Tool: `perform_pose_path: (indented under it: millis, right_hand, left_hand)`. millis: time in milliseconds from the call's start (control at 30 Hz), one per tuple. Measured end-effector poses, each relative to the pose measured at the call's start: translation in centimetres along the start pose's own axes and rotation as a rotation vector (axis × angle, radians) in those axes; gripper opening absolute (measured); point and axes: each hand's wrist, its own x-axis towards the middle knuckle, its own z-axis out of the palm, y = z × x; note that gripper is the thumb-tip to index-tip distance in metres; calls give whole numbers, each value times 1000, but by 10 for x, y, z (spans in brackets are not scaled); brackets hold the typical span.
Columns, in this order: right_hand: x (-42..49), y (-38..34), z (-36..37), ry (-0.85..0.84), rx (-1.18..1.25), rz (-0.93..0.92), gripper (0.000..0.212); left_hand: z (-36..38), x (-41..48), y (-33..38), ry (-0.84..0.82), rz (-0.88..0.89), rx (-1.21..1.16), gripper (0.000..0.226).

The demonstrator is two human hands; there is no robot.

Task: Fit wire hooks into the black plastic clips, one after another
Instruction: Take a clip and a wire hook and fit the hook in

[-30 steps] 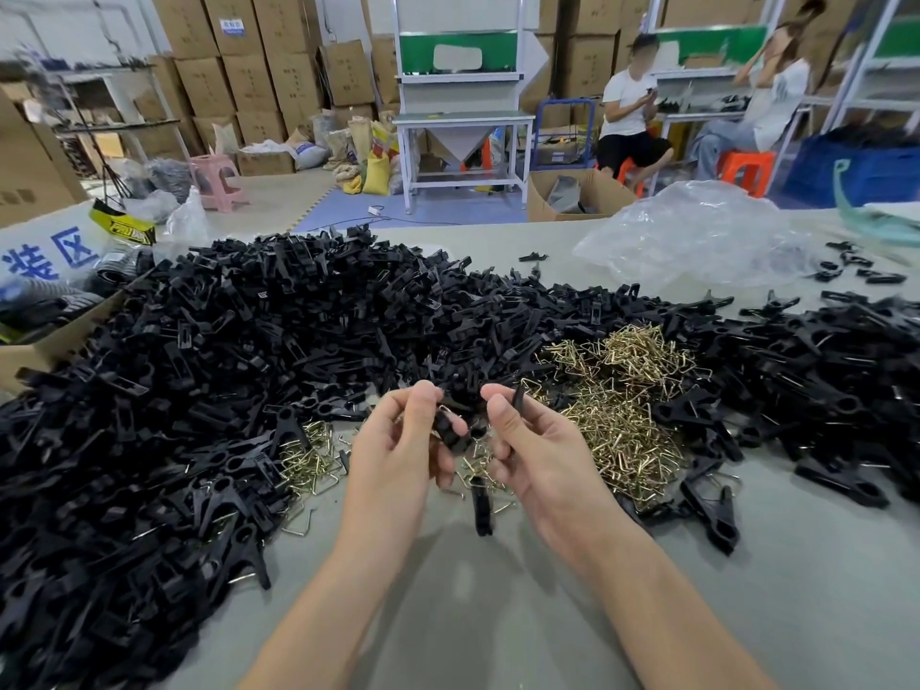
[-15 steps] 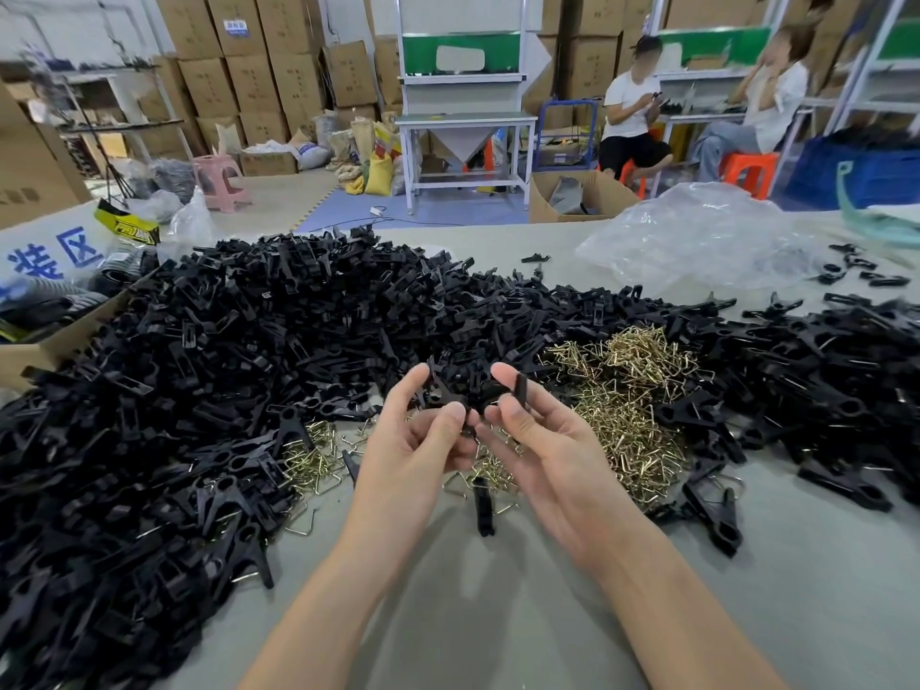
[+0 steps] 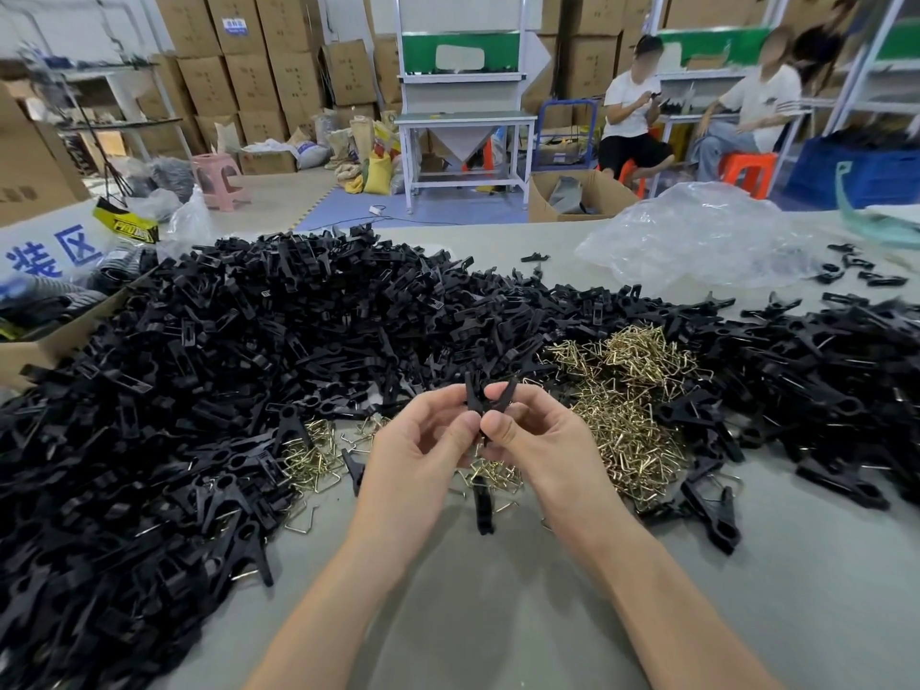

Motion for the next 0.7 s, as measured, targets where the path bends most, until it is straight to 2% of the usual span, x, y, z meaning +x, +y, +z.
perform_pose_path:
  millis: [200,467,700]
  right_hand:
    - [0,2,-1,-4,-25,-16,28]
    - [3,2,1,-1,98,25,32]
    - [0,3,-2,1,-85,-54,31]
  left_hand:
    - [0,0,-3,12,-12,-4,15]
    - [3,-1,-1,42,-43,-144,15]
    - [2,-1,-4,46,-12,-47,9]
